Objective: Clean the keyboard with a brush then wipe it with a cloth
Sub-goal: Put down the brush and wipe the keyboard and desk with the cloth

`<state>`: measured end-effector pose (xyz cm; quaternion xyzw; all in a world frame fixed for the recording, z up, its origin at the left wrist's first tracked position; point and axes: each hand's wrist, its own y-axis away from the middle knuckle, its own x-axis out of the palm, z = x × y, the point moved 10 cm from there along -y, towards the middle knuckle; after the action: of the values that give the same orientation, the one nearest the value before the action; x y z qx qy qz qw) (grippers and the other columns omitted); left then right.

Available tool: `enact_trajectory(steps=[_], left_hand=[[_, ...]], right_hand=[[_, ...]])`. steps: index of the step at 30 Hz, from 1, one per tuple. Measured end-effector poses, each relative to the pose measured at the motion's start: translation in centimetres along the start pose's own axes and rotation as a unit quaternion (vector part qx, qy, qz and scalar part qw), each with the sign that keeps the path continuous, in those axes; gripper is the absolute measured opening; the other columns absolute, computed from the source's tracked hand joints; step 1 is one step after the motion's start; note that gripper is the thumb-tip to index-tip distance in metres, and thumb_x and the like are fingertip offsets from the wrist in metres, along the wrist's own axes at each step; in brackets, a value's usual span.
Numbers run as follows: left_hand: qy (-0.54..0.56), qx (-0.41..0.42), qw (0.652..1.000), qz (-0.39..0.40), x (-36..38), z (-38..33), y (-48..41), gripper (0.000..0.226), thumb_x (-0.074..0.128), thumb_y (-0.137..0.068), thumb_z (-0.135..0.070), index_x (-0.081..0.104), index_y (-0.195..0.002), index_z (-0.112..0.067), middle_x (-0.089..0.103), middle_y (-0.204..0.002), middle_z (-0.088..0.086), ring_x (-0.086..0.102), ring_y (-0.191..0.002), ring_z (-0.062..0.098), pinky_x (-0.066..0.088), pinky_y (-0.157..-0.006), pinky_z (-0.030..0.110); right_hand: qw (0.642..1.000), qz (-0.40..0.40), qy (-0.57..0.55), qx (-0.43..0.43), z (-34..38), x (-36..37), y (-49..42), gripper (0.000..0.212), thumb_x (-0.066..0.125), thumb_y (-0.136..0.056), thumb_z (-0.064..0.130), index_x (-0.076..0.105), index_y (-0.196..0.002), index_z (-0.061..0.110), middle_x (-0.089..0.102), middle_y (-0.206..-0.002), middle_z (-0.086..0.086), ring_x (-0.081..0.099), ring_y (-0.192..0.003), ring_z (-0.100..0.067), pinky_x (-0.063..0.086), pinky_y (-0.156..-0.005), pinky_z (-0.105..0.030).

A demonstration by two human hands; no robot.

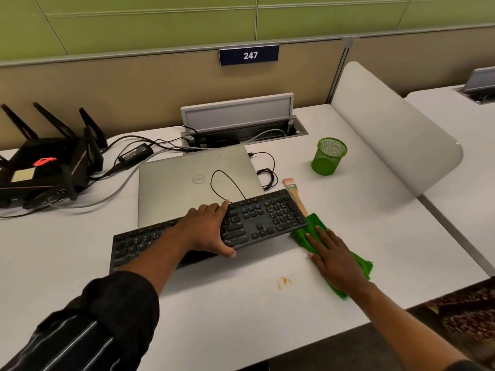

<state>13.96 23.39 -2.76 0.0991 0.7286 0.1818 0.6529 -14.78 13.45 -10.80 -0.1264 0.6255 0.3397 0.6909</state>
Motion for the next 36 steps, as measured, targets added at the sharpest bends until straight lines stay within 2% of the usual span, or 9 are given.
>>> enact_trajectory(steps=[6, 9, 14, 17, 19, 24, 30, 34, 36], left_hand=[[-0.009, 0.011, 1.000, -0.005, -0.3, -0.5, 0.0, 0.138, 0.068, -0.066, -0.083, -0.005, -0.162, -0.016, 0.028, -0.162, 0.010, 0.033, -0.142, 0.030, 0.033, -0.113, 0.043], [-0.012, 0.017, 1.000, -0.012, -0.4, -0.8, 0.1, 0.138, 0.068, -0.066, -0.083, -0.004, -0.161, -0.015, 0.028, -0.161, 0.009, 0.034, -0.142, 0.029, 0.034, -0.113, 0.043], [-0.019, 0.016, 0.999, -0.023, -0.6, -0.5, 0.3, 0.139, 0.067, -0.063, -0.084, -0.003, -0.162, -0.015, 0.030, -0.160, 0.008, 0.034, -0.140, 0.029, 0.034, -0.112, 0.044], [-0.018, 0.015, 0.999, -0.024, -0.6, -0.2, 0.6, 0.138, 0.069, -0.064, -0.083, -0.002, -0.161, -0.015, 0.029, -0.161, 0.008, 0.033, -0.142, 0.028, 0.033, -0.114, 0.044], [-0.020, 0.014, 0.999, -0.025, -0.6, -0.2, 0.7, 0.138, 0.069, -0.064, -0.083, -0.002, -0.161, -0.015, 0.029, -0.160, 0.008, 0.033, -0.142, 0.028, 0.033, -0.114, 0.045], [-0.024, 0.015, 0.999, -0.025, -0.7, -0.4, 0.8, 0.138, 0.068, -0.065, -0.083, -0.001, -0.161, -0.014, 0.029, -0.161, 0.009, 0.033, -0.142, 0.029, 0.033, -0.114, 0.045], [-0.028, 0.020, 0.999, -0.026, -1.3, -0.7, 0.8, 0.138, 0.068, -0.065, -0.084, -0.003, -0.161, -0.014, 0.027, -0.162, 0.011, 0.033, -0.142, 0.030, 0.032, -0.115, 0.045], [-0.026, 0.019, 0.999, -0.026, -1.3, -0.3, 1.2, 0.138, 0.068, -0.065, -0.083, -0.003, -0.161, -0.014, 0.027, -0.161, 0.010, 0.033, -0.142, 0.030, 0.033, -0.114, 0.045], [-0.025, 0.020, 0.999, -0.026, -1.3, -0.2, 1.5, 0.137, 0.068, -0.066, -0.083, -0.003, -0.161, -0.014, 0.027, -0.161, 0.010, 0.032, -0.142, 0.030, 0.033, -0.114, 0.045]], right_hand=[[0.998, 0.011, -0.001, -0.055, 5.6, 0.9, -0.2, 0.084, -0.014, -0.082, 0.075, 0.009, -0.155, 0.039, 0.003, -0.165, 0.004, 0.000, -0.153, -0.026, 0.012, -0.125, -0.043], [0.995, 0.019, -0.005, -0.093, 8.0, 1.1, 0.1, 0.070, 0.006, -0.092, 0.064, 0.023, -0.154, 0.036, 0.013, -0.164, 0.005, 0.006, -0.152, -0.026, 0.020, -0.123, -0.044], [0.990, -0.131, -0.036, -0.030, 5.8, -2.6, -0.3, 0.042, 0.051, -0.101, 0.026, 0.051, -0.142, 0.020, 0.046, -0.151, -0.006, 0.037, -0.142, -0.034, 0.031, -0.114, -0.044], [0.997, -0.068, -0.023, 0.032, 3.6, -1.5, -1.5, 0.047, 0.035, -0.103, 0.042, 0.040, -0.149, 0.031, 0.029, -0.160, 0.000, 0.024, -0.147, -0.036, 0.026, -0.119, -0.049], [0.999, -0.034, -0.023, 0.018, 4.3, -0.4, -1.9, 0.054, 0.022, -0.099, 0.050, 0.033, -0.150, 0.037, 0.021, -0.163, 0.004, 0.015, -0.150, -0.032, 0.020, -0.121, -0.046], [0.998, -0.014, -0.047, -0.049, 9.6, 0.8, -0.3, 0.046, 0.033, -0.103, 0.047, 0.035, -0.149, 0.041, 0.025, -0.161, 0.004, 0.009, -0.151, -0.031, 0.013, -0.123, -0.047], [0.991, -0.011, -0.047, -0.123, 13.5, 1.2, 1.5, 0.056, 0.024, -0.095, 0.050, 0.052, -0.140, 0.033, 0.049, -0.149, 0.003, 0.038, -0.140, -0.031, 0.035, -0.112, -0.047], [0.987, -0.120, -0.108, -0.022, 7.2, -3.4, -0.3, 0.031, 0.045, -0.102, 0.032, 0.068, -0.115, 0.018, 0.067, -0.122, -0.004, 0.052, -0.124, -0.032, 0.040, -0.101, -0.040], [0.992, -0.101, -0.068, 0.015, 3.6, -3.6, -1.2, 0.037, 0.040, -0.104, 0.035, 0.062, -0.129, 0.022, 0.055, -0.142, -0.003, 0.041, -0.136, -0.033, 0.031, -0.111, -0.043]])
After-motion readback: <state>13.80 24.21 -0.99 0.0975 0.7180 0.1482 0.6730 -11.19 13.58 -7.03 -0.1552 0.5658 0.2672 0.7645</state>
